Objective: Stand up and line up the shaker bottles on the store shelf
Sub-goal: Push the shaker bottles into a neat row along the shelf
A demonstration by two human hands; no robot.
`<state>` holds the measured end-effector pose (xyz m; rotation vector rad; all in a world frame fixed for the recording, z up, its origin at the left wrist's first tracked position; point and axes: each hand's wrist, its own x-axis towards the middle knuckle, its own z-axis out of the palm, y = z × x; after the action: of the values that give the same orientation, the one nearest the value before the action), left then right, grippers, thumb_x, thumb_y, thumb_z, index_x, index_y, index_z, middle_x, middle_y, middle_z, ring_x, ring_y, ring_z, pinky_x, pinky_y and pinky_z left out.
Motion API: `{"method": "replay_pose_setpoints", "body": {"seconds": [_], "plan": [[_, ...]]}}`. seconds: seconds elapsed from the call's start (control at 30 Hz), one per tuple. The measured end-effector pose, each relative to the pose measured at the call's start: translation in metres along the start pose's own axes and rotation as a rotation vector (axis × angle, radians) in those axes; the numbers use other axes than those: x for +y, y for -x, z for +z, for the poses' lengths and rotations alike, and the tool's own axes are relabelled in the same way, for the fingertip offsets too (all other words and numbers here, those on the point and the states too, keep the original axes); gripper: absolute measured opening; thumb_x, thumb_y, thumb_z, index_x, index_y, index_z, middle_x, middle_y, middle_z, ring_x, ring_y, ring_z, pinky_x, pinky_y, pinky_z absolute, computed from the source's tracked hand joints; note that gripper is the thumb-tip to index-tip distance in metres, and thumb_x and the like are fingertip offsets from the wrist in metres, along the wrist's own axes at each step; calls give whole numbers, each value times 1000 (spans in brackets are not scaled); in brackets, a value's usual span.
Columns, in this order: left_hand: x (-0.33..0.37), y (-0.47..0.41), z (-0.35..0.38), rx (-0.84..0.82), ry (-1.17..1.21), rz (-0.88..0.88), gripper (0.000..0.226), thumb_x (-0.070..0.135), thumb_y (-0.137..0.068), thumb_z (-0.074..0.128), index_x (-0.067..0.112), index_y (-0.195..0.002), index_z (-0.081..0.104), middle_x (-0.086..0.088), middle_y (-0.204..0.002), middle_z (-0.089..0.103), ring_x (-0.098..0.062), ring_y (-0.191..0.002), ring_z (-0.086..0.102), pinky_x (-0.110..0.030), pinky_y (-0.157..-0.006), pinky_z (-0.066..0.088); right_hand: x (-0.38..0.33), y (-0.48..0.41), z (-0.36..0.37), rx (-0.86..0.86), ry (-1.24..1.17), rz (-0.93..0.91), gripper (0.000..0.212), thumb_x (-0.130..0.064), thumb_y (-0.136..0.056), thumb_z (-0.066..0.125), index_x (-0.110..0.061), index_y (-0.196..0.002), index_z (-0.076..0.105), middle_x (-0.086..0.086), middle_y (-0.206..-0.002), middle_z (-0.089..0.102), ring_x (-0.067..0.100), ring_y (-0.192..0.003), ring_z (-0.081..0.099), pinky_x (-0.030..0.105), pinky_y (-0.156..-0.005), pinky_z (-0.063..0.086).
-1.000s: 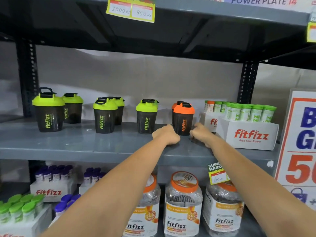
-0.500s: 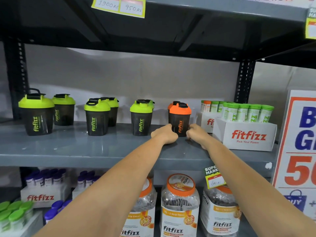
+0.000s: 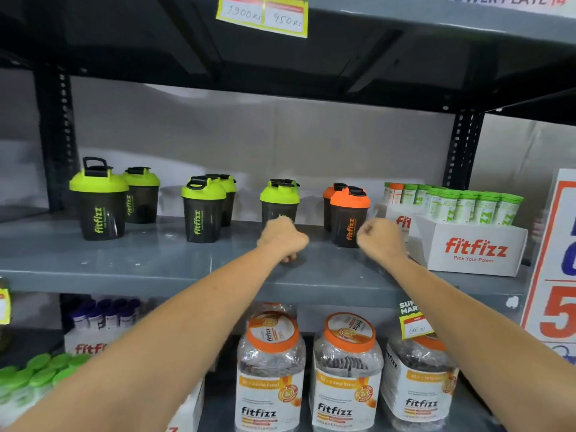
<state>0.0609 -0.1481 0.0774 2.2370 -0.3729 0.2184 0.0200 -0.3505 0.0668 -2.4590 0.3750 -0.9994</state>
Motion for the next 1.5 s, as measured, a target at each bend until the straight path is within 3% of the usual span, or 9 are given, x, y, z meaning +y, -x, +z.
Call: {"method": "replay_pose_setpoints", "body": {"seconds": [0.17,0.3,0.67,1.0,1.07,1.17,1.27,1.4,1.5], "plan": [[-49,-6,-40,129,33,-158,14,11,-70,53,5,-59,61,-9,-57,65,-25,-60,63,-23,-54,48,-76,10,38,-127,-267,94,22,-13,-75,47,-8,-85,66,7,-83,64,31,-87,59,29,-66,45],[-46,-9,-36,65,-29,-107,42,17,-73,53,6,-113,53,-14,-105,65,-33,-98,62,-32,-76,49,-112,10,67,-295,-374,280,65,-18,-78,51,-4,-139,32,19,-138,48,38,-126,46,43,-104,40],[-43,-14,-33,-29,-100,-40,36,24,-77,49,20,-112,55,-8,-97,67,-29,-92,64,-31,-78,50,-112,12,77,-482,-173,142,59,-18,-79,46,-11,-136,33,18,-129,55,36,-121,49,51,-108,34],[-47,-15,-30,-21,-180,-31,47,24,-84,52,15,-129,46,-11,-130,56,-33,-120,50,-33,-85,41,-112,16,71,-478,-132,138,54,-19,-82,52,-5,-131,36,17,-125,56,34,-118,51,49,-104,39],[-45,-5,-37,-17,-152,-21,40,18,-82,52,9,-121,53,-15,-122,61,-33,-114,55,-34,-83,46,-111,18,68,-429,-116,143,50,-22,-80,57,-4,-123,42,14,-114,57,32,-111,54,45,-97,45],[-58,7,-62,-57,-125,15,14,7,-70,50,2,-70,63,-16,-65,68,-27,-70,69,-32,-60,55,-111,24,65,-338,-67,77,15,-15,-74,56,-8,-87,56,15,-90,62,32,-92,59,39,-81,49],[-95,9,-106,-44,-113,-79,17,9,-69,53,5,-54,57,-1,-30,50,-13,-23,45,-14,-31,36,-117,33,65,-255,-48,-27,16,-4,-73,51,-16,-65,58,10,-85,68,32,-92,63,35,-76,52],[-142,8,-155,132,-69,-162,12,11,-69,54,5,-58,57,-2,-35,54,-12,-23,41,-13,-31,30,-163,47,79,-268,-168,-65,18,-6,-73,53,-19,-82,62,6,-94,69,28,-96,63,31,-83,50],[-155,1,-156,221,-28,-116,30,11,-70,57,6,-97,46,-13,-72,69,-23,-51,58,-25,-44,42,-214,52,102,-337,-372,57,44,-8,-77,55,-7,-121,55,14,-121,61,28,-112,56,29,-93,44]]}}
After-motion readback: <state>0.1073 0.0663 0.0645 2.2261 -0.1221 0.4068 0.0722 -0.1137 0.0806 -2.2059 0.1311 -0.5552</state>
